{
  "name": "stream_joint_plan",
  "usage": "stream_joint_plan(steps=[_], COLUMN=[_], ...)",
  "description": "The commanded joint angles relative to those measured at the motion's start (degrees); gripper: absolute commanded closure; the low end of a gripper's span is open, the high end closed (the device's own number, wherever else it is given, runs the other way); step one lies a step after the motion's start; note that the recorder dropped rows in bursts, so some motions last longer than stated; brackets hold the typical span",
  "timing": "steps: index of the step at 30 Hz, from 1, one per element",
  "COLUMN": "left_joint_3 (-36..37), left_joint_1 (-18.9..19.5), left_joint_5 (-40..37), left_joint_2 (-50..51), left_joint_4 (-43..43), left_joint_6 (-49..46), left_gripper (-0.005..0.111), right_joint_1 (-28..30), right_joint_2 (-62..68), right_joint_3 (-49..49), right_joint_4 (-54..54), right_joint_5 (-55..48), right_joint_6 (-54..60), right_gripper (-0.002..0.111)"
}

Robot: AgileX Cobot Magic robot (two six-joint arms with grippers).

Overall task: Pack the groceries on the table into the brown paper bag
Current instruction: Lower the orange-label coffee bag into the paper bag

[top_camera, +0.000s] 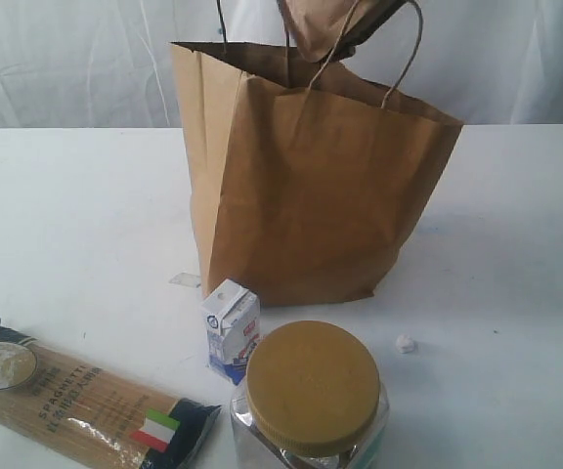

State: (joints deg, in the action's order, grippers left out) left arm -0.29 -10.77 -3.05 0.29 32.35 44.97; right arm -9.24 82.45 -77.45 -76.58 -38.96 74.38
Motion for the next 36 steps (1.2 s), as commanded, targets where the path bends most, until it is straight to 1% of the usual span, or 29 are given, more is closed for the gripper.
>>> stream_joint_plan(steps=[1,5,19,25,27,36], left_joint_3=[0.29,0.29,0.29,0.29,0.29,0.29], left_joint_1=[-0.02,-0.02,-0.02,-0.02,-0.02,-0.02], left_joint_5=[0.49,0.49,0.49,0.49,0.49,0.49], left_joint_2=[-0.29,-0.29,-0.29,-0.29,-0.29,-0.29], left_joint_4=[-0.21,-0.21,-0.21,-0.21,-0.21,-0.21], left_joint_6=[0.11,0.11,0.11,0.11,0.11,0.11], left_gripper=[0.107,0.107,0.107,0.107,0.107,0.107], right_joint_1=[-0.09,-0.09,-0.09,-0.09,-0.09,-0.09], right_joint_2=[1.67,3.84,7.67,8.31,8.82,9.07], right_joint_3=[-0.44,-0.44,-0.44,-0.44,-0.4,-0.4], right_joint_4=[-5.46,-6.01,-6.28,-6.05,-6.06,-6.06], right_joint_5=[-1.65,-2.45,-7.24,-5.26,-4.5,-6.55], right_joint_6=[8.55,11.39,12.91,12.79,10.99,10.17], right_gripper=[0.108,0.108,0.108,0.108,0.108,0.108])
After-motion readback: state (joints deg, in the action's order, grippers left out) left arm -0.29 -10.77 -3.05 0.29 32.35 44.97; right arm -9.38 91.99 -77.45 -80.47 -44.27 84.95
